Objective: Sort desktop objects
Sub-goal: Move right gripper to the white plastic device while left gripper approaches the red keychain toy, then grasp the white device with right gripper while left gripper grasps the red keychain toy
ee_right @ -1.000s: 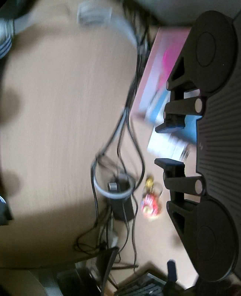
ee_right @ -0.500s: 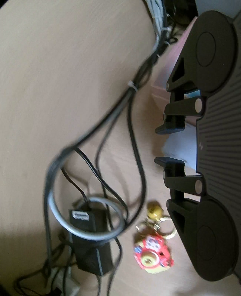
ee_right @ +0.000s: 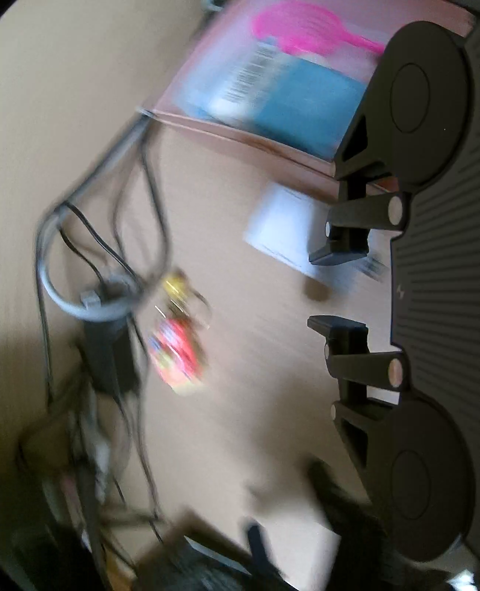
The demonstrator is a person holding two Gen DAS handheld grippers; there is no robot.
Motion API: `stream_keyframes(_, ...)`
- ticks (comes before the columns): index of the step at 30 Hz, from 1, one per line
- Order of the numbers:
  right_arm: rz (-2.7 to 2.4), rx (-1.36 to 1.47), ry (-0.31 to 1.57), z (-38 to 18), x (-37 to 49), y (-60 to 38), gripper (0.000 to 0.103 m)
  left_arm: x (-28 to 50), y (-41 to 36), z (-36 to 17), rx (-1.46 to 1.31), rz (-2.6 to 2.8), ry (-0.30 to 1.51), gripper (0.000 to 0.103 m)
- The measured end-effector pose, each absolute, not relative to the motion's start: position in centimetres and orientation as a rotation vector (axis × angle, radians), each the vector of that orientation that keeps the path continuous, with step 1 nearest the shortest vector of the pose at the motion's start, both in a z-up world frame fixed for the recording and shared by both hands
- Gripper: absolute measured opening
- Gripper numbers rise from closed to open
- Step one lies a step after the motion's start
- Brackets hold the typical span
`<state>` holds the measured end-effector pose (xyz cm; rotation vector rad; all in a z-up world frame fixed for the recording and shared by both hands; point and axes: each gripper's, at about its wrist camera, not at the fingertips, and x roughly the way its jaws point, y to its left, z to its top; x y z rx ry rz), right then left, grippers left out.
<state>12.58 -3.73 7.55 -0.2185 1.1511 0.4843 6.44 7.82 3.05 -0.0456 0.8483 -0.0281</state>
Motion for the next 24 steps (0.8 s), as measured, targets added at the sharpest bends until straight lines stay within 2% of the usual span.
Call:
stream_keyframes(3, 0.557, -0.165, 1.17, 7.7, 8.5, -5.1, 0.031, 7.4, 7.2, 3.5, -0.03, -0.046, 0.822, 0.101)
stream_keyframes(6, 0.553, -0.213, 1.059, 8.4, 5.2, -6.2, 0.034, 9.4, 5.7, 3.7, 0.002, -0.064, 0.794, 0.101)
stream_keyframes(8, 0.526, -0.242, 0.974, 9.2, 3.5, -6.8, 0.046, 11.5, 4.6, 3.4, 0.028, -0.066, 0.79, 0.101)
stream_keyframes(11, 0.508, -0.206, 0.902, 10.0, 2.3, -8.1, 0.057, 14.9, 3.2, 2.3, 0.079, -0.049, 0.805, 0.101)
stream_keyframes(12, 0.499, -0.202, 0.885, 10.1, 1.9, -8.3, 0.058, 15.8, 2.8, 1.9, 0.096, -0.044, 0.814, 0.098)
stream_keyframes(13, 0.489, -0.208, 0.871, 10.2, 1.7, -8.5, 0.059, 16.7, 2.4, 1.5, 0.115, -0.038, 0.823, 0.088)
stream_keyframes(15, 0.48, -0.23, 0.847, 10.2, 1.2, -8.4, 0.059, 17.9, 1.9, 1.0, 0.148, -0.031, 0.839, 0.077)
stream_keyframes(18, 0.483, -0.277, 0.818, 10.0, 1.2, -8.2, 0.059, 18.8, 1.4, 0.9, 0.171, -0.048, 0.838, 0.075)
stream_keyframes(20, 0.477, -0.303, 0.814, 9.9, 1.8, -7.7, 0.059, 18.8, 1.2, 1.1, 0.181, -0.068, 0.825, 0.059)
stream_keyframes(21, 0.476, -0.311, 0.817, 9.7, 2.2, -7.4, 0.057, 18.7, 1.1, 1.2, 0.184, -0.075, 0.82, 0.055)
stream_keyframes(23, 0.475, -0.333, 0.824, 9.6, 3.7, -6.7, 0.042, 18.3, 1.3, 1.5, 0.184, -0.091, 0.806, 0.054)
stream_keyframes(24, 0.477, -0.347, 0.825, 9.6, 4.6, -6.3, 0.039, 18.0, 1.4, 1.6, 0.184, -0.1, 0.799, 0.052)
